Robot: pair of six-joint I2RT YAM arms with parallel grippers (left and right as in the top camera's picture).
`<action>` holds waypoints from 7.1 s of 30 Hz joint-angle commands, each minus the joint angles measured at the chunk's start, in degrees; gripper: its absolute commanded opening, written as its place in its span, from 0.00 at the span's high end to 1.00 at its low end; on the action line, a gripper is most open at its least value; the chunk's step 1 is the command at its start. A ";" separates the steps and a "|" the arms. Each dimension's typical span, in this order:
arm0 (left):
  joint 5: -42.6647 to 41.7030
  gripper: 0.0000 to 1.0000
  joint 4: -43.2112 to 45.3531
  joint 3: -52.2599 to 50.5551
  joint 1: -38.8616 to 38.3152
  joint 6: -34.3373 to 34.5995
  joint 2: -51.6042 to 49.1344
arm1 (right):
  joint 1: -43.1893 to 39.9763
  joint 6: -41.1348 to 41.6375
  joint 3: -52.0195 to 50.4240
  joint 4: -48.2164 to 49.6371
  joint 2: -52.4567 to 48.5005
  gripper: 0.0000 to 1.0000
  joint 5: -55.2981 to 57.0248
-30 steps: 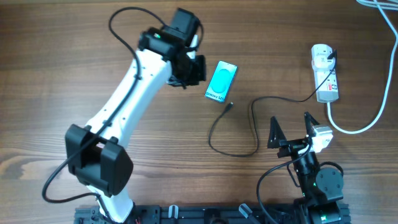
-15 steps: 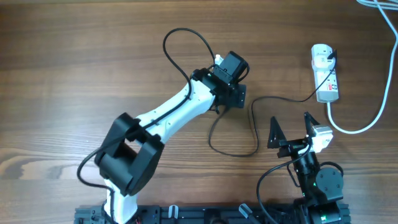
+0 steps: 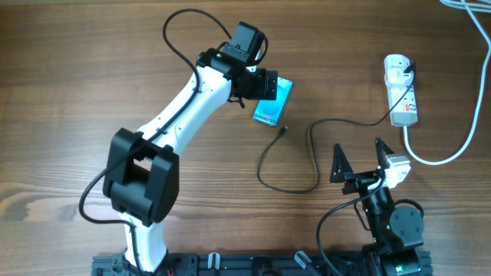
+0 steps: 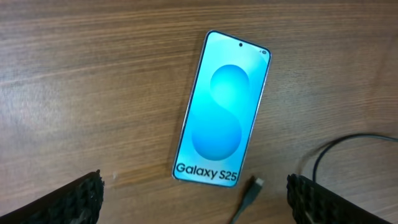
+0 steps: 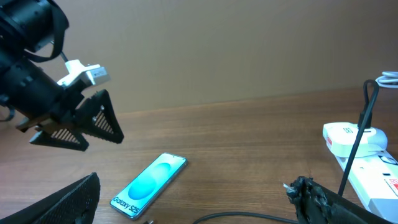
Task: Plug charger to phone and switch on socket
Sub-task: 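Reach the left gripper forward over the Galaxy S25 phone, then grasp the phone's bottom edge with the left gripper and lift it, then tilt the held phone upright with the left gripper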
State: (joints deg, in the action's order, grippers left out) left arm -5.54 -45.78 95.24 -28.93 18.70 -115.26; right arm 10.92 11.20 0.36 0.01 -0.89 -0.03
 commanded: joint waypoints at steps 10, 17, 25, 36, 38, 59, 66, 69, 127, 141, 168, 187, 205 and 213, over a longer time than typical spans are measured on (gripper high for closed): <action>4.17 0.00 8.52 0.61 -7.34 -2.01 -10.34 | -0.28 -0.55 -0.07 0.33 0.35 0.00 -0.55; 11.65 0.00 12.46 0.44 -9.53 -2.01 -15.30 | -0.28 -0.57 -0.07 0.33 0.35 0.00 -0.55; 17.07 0.00 14.84 0.44 -9.29 -2.05 -15.37 | -0.28 -0.55 -0.07 0.33 0.35 0.00 -0.55; 15.04 0.00 14.16 -3.76 -9.20 -1.99 -15.41 | -0.28 -0.55 -0.07 0.33 0.35 0.00 -0.55; 15.06 0.01 13.18 -3.76 -9.20 -1.99 -15.41 | -0.28 -0.55 -0.07 0.33 0.35 0.00 -0.55; 16.33 0.28 0.59 -3.76 -5.38 4.28 -15.39 | -0.28 -0.55 -0.07 0.33 0.35 0.00 -0.55; 10.54 0.23 -7.87 -3.76 6.10 4.92 -15.39 | -0.28 -0.55 -0.07 0.33 0.35 0.00 -0.55; 10.56 0.22 -8.90 -3.76 10.62 4.22 -15.39 | -0.28 -0.57 -0.07 0.33 0.35 0.00 -0.55; 9.25 0.00 -6.84 -4.28 5.38 18.03 -15.39 | -0.28 -0.59 -0.07 0.33 0.35 0.00 -0.52; -1.09 0.12 -8.57 -4.28 0.63 2.64 -15.39 | -0.28 -0.55 -0.07 0.33 0.35 0.00 -0.55; 0.46 0.00 -4.66 -4.28 1.73 11.76 -15.39 | -0.28 -0.57 -0.07 0.33 0.35 0.00 -0.55; 0.68 0.29 -7.58 -4.28 1.66 -2.19 -15.41 | -0.28 -0.57 -0.07 0.33 0.35 0.00 -0.55; 1.09 0.00 -4.96 -4.28 1.73 -3.98 -15.41 | -0.28 -0.55 -0.07 0.33 0.35 0.00 -0.55; 6.71 0.00 -3.69 -4.28 1.73 -2.86 -15.39 | -0.28 -0.52 -0.07 0.37 0.35 0.00 0.09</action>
State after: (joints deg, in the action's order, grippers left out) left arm -1.21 -49.87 93.36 -27.59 15.75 -126.21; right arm 10.92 11.16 0.36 0.01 -0.89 -0.01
